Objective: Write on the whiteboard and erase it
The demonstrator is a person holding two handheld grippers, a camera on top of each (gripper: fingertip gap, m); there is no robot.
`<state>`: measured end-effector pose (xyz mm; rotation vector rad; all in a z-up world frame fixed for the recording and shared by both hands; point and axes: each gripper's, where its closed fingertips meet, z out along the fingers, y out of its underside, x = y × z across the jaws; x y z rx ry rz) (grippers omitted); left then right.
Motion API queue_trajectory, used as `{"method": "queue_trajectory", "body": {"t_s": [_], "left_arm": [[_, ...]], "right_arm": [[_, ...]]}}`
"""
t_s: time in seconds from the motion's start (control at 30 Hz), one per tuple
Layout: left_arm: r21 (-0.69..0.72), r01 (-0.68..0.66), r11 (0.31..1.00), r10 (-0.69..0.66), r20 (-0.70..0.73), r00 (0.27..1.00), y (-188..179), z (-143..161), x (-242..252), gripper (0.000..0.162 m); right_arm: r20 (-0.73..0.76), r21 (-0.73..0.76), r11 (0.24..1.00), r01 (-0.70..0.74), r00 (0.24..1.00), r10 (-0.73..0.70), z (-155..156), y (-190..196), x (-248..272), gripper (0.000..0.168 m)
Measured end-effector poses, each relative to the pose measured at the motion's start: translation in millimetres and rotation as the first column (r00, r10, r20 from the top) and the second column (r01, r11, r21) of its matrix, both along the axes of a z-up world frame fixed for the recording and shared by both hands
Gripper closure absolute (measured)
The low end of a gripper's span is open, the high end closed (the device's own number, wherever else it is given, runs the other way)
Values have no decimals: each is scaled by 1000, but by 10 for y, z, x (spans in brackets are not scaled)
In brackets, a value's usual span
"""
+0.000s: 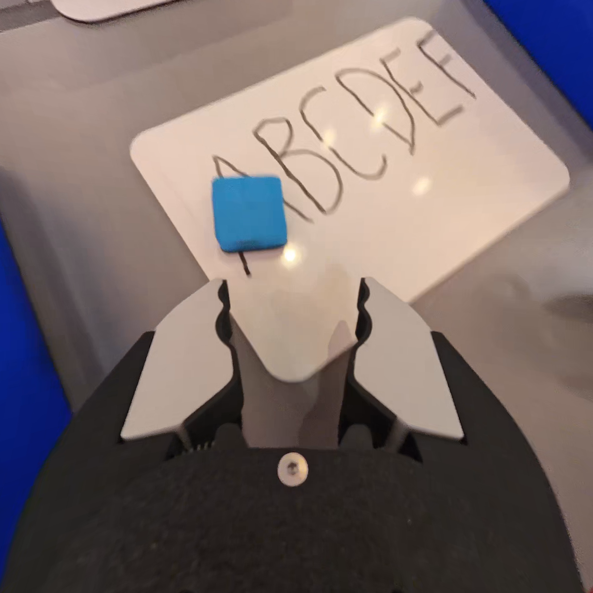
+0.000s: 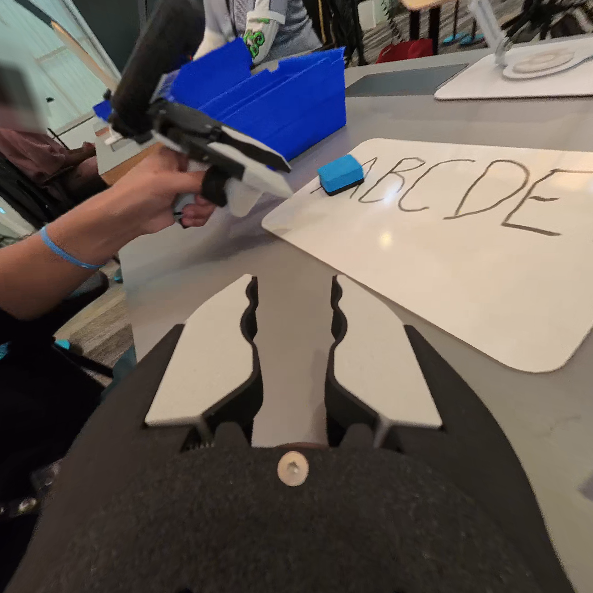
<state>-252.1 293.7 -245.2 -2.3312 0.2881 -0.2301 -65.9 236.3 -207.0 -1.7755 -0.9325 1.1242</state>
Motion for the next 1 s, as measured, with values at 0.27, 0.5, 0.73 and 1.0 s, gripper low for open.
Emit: {"method": "queue_trajectory", "body": {"t_s": [0.27, 0.5, 0.73, 1.0], "left_arm": [[86, 129, 988, -121, -91, 988, -314, -148, -3, 131], [-7, 102, 995, -102, 14, 995, -302, -309, -96, 124], [9, 108, 994, -107, -61, 992, -296, -335, -121, 134], [19, 103, 995, -101, -96, 990, -298, -340, -129, 141]], "right_arm": [[185, 31, 988, -150, 972, 142, 218, 320, -559, 125], [302, 20, 973, -231, 929, 214, 303, 817, -1281, 116], [577, 65, 956, -287, 792, 199, -172, 1205, -1835, 112], [750, 60, 931, -361, 632, 197, -511, 1221, -2036, 108]]}}
